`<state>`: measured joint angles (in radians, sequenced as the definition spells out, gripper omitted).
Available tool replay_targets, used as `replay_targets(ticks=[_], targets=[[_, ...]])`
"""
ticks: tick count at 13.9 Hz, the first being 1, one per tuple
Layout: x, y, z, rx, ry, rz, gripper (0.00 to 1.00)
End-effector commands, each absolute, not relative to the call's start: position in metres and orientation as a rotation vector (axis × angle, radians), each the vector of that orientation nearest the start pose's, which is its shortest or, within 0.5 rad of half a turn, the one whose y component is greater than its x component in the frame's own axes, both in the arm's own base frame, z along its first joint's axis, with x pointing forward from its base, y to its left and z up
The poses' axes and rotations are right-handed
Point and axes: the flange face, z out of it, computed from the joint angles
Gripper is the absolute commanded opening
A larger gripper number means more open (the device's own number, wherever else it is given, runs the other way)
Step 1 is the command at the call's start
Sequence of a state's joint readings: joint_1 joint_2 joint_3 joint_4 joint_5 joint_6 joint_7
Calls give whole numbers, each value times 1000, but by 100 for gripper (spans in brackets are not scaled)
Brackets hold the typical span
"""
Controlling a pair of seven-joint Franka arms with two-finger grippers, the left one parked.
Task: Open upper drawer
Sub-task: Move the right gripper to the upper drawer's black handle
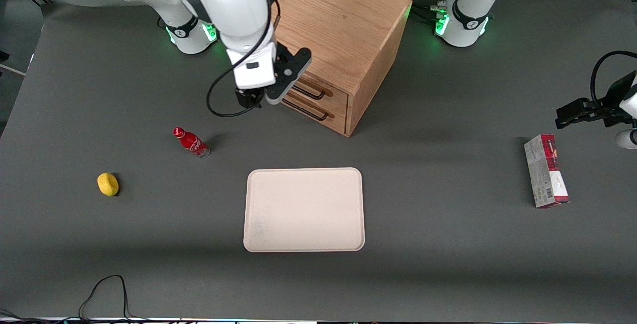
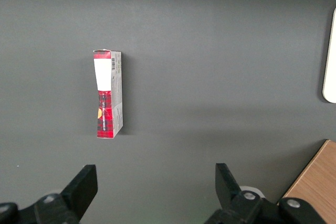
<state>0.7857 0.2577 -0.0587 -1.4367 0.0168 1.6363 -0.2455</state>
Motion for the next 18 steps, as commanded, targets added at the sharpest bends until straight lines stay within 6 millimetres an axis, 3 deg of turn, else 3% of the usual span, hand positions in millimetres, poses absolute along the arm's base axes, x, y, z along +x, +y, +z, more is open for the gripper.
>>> replay_targets(ticks=[1,3,6,11,18], targets=[[459,445,544,-2726,-1581,60,100],[463,443,544,-2633,-1681,55,100],[478,425,542,-2517,-1686,71,100],[471,430,539,-2462,-1607,115,100],[468,426,521,-2567,-1542,174,100]])
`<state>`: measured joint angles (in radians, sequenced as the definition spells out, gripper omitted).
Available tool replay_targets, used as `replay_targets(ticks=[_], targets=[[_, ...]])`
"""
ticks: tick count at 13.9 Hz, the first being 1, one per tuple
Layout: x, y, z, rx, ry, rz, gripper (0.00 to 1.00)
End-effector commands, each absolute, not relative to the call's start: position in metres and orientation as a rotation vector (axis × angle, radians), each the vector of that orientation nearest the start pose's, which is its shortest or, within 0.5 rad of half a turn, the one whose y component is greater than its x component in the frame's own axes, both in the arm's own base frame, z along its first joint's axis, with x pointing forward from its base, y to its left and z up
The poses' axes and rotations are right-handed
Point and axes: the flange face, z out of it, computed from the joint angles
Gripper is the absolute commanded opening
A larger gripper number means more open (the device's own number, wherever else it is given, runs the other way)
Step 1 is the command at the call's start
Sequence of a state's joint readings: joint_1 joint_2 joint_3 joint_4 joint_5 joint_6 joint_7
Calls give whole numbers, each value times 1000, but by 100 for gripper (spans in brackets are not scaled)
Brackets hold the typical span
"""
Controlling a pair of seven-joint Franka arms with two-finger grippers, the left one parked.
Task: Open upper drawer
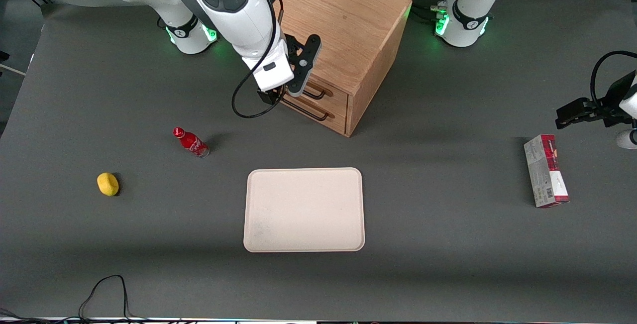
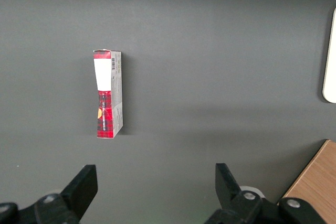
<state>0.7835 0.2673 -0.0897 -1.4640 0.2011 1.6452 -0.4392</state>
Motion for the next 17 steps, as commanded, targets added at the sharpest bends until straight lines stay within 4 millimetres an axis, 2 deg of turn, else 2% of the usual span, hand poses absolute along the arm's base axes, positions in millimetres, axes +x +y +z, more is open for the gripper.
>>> replay_targets(ticks=[1,17], targets=[[468,426,520,-2568,-1542,176,100],[463,422,450,-2598,-1537,207,100]])
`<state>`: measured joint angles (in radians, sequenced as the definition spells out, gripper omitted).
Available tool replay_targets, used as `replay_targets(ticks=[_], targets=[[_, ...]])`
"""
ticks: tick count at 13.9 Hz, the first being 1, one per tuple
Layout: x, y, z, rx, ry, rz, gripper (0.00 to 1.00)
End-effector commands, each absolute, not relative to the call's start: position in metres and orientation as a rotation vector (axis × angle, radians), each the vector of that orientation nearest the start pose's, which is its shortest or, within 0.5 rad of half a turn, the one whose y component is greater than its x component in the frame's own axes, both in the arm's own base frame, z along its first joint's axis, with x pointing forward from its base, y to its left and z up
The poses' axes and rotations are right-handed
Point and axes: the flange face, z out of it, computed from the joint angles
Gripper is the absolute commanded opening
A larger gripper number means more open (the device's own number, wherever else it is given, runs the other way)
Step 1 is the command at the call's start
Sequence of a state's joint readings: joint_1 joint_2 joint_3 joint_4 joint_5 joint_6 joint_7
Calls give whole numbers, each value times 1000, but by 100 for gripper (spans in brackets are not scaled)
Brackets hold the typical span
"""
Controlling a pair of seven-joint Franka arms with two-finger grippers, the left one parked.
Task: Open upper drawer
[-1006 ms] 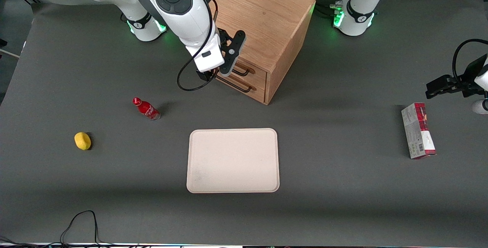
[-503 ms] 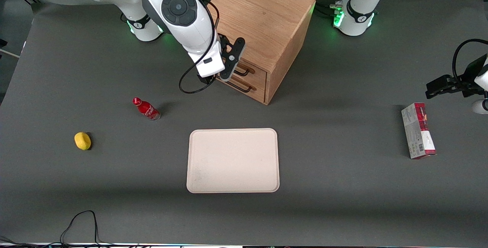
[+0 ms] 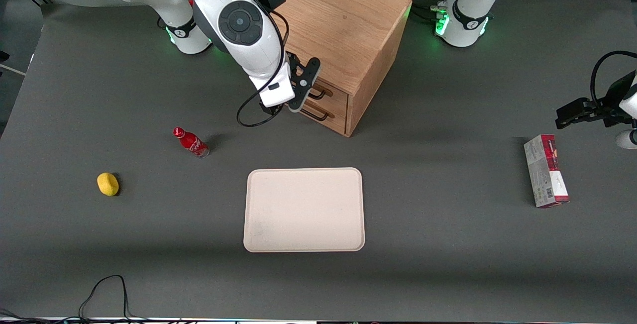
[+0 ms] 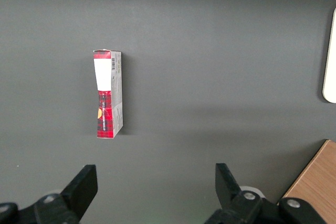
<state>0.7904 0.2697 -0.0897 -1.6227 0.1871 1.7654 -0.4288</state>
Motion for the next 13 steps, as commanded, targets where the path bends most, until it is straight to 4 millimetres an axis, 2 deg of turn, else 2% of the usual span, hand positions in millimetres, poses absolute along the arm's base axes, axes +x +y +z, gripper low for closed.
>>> replay_targets(ticks=[1,13], targets=[[463,421,447,-2599,-1536,205,100],[468,422,408,-2618,-1527,202,100]])
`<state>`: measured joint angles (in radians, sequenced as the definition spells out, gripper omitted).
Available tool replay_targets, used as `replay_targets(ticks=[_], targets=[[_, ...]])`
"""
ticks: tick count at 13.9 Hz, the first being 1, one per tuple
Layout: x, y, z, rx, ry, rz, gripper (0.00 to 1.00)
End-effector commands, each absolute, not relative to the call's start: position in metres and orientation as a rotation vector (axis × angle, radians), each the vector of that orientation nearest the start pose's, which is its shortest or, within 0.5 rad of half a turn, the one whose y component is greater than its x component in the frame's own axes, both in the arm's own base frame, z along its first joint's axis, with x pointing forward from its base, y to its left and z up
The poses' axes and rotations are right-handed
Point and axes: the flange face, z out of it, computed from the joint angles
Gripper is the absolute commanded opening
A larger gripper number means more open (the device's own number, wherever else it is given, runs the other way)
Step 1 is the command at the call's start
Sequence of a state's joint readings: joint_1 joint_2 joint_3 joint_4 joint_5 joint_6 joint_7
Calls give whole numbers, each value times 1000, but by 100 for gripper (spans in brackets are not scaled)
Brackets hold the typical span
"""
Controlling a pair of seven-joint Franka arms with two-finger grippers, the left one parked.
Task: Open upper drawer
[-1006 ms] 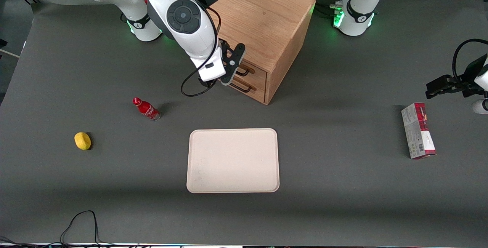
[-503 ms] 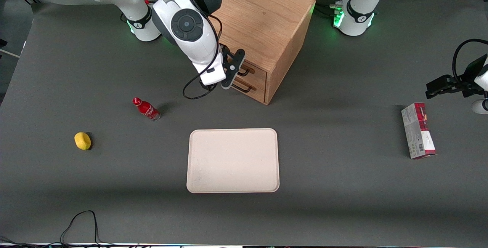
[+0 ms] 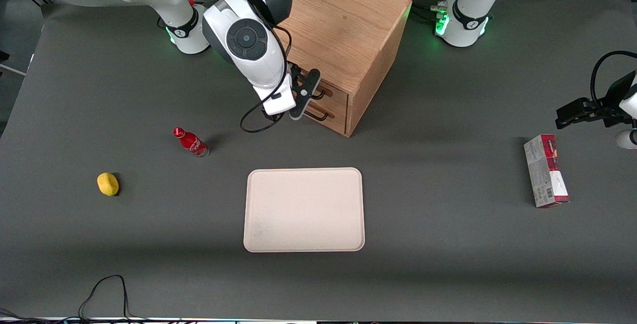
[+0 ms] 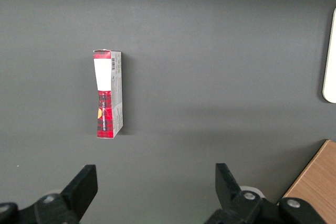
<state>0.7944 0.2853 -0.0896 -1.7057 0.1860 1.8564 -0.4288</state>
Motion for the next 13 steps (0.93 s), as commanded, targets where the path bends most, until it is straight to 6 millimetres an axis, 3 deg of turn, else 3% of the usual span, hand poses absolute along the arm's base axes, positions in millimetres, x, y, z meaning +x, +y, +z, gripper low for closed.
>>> replay_targets(ticks=[1,8,13], targets=[[469,422,405,-2623,-1534,201,100],[478,419,389,-2636,-1542,196,100],[483,417,395,-2640,-1533,177,100]])
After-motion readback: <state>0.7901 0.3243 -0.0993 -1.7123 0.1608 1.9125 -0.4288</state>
